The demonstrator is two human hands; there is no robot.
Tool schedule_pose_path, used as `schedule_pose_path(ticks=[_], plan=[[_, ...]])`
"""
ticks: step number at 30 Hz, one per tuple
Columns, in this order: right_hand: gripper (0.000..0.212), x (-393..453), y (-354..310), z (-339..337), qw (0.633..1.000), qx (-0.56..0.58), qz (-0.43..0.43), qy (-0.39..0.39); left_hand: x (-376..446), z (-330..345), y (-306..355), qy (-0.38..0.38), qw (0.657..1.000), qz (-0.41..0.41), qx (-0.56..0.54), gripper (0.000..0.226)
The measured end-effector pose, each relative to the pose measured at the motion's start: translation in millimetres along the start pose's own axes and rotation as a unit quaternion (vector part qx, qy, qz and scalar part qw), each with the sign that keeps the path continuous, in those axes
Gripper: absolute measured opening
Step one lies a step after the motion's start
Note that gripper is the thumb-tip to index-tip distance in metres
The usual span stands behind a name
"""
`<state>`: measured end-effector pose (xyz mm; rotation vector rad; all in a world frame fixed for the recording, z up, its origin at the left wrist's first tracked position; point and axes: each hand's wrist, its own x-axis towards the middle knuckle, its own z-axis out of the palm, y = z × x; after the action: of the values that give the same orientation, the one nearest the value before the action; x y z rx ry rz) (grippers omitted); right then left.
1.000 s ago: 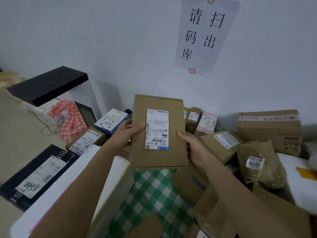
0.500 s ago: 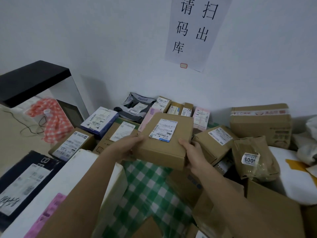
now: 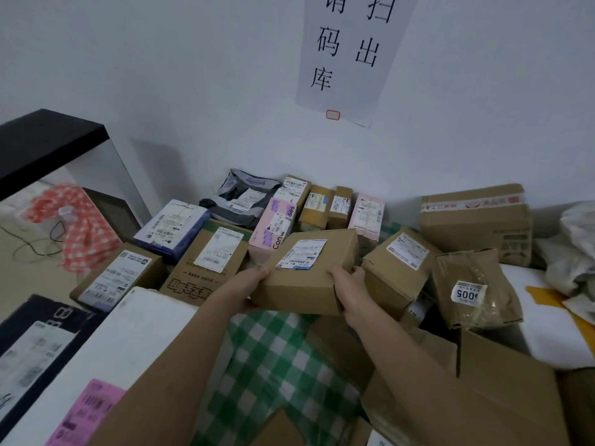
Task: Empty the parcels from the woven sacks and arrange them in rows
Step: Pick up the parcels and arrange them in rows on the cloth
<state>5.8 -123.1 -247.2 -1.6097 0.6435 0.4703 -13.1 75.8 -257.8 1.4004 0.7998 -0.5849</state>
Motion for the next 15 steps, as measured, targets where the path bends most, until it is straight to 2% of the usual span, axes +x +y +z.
schedule_pose_path(ticks=[3,9,11,15], plan=[[0.07,3,6,3,0.997,-0.061,-0.013,-0.047,6,1,1,0.006,0.998,0.044,0.052,0.047],[0.097,4,21,-1,0.959,-0.237,-0.083,-0.128,16,7,-5,0.038,0.984,0.116,0.127,0.06],[0.1,6,27,-3,0.939,-0.302,-0.105,-0.123,18,10,-8,0.06,0.974,0.143,0.166,0.062],[0.091,10,29,-1,0.896,-0.421,-0.122,-0.064,20,12,-12,0.08,0.958,0.181,0.21,0.066]])
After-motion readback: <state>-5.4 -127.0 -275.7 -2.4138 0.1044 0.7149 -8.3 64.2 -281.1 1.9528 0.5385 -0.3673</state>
